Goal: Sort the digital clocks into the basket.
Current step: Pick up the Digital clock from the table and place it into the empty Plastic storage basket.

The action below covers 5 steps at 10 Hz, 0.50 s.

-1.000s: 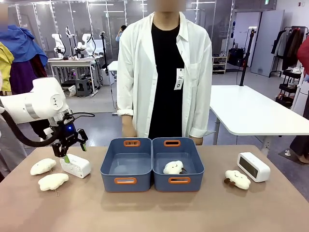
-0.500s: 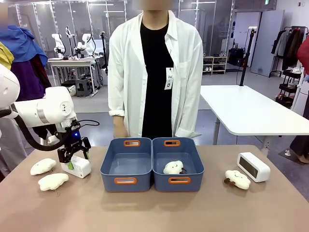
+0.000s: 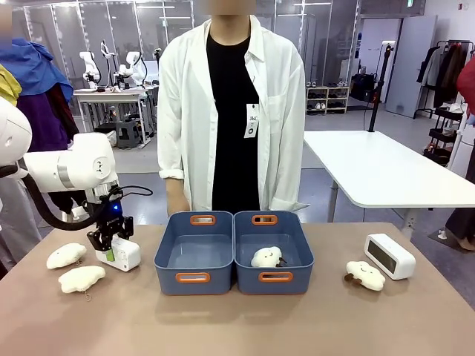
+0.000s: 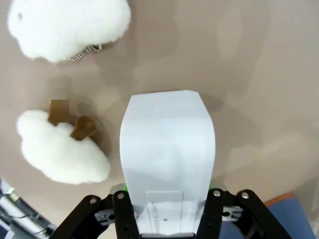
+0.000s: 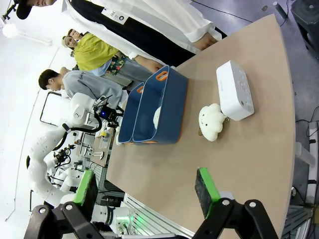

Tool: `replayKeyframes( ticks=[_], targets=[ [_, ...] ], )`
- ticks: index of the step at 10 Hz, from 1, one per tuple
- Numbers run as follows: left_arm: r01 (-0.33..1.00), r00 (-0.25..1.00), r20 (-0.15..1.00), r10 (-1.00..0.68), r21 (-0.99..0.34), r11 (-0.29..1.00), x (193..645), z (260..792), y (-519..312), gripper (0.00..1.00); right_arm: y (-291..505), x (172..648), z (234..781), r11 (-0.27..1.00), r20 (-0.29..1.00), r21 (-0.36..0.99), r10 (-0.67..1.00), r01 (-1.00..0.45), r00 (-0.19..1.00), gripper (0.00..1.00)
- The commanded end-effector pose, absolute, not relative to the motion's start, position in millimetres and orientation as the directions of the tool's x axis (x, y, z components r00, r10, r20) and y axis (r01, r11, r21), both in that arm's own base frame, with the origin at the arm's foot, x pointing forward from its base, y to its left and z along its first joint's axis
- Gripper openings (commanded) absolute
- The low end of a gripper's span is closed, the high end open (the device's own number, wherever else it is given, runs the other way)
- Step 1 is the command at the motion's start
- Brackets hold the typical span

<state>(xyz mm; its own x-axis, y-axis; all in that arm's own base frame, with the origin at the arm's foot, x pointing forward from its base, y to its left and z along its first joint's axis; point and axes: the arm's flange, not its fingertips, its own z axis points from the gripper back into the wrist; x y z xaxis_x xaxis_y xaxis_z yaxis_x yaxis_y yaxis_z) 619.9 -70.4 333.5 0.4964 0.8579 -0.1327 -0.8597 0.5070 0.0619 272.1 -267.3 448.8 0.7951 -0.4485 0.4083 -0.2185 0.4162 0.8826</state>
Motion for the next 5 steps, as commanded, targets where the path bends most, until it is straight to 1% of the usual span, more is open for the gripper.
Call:
replayKeyframes(
  ticks=[1,2,3,4,5],
  targets=[
    [-0.835,0.532,-0.091,0.842,0.105,0.54,605,349,-68,0.0,-267,271,451,0.412,0.423,0.88,-0.452,-0.237,0.785,1.0],
    [-0.824,0.55,-0.078,0.832,0.117,0.555,594,363,-63,0.0,-267,271,451,0.412,0.423,0.88,-0.452,-0.237,0.785,1.0],
    [-0.784,0.601,-0.078,0.796,0.135,0.605,578,382,-59,0.0,-267,271,451,0.412,0.423,0.88,-0.452,-0.237,0.785,1.0],
    [-0.728,0.676,-0.039,0.736,0.124,0.674,560,407,-56,0.42,-267,271,451,0.412,0.423,0.88,-0.452,-0.237,0.785,1.0],
    [-0.647,0.754,-0.058,0.654,0.102,0.755,542,432,-50,0.42,-267,271,451,0.412,0.423,0.88,-0.452,-0.237,0.785,1.0]
  ],
)
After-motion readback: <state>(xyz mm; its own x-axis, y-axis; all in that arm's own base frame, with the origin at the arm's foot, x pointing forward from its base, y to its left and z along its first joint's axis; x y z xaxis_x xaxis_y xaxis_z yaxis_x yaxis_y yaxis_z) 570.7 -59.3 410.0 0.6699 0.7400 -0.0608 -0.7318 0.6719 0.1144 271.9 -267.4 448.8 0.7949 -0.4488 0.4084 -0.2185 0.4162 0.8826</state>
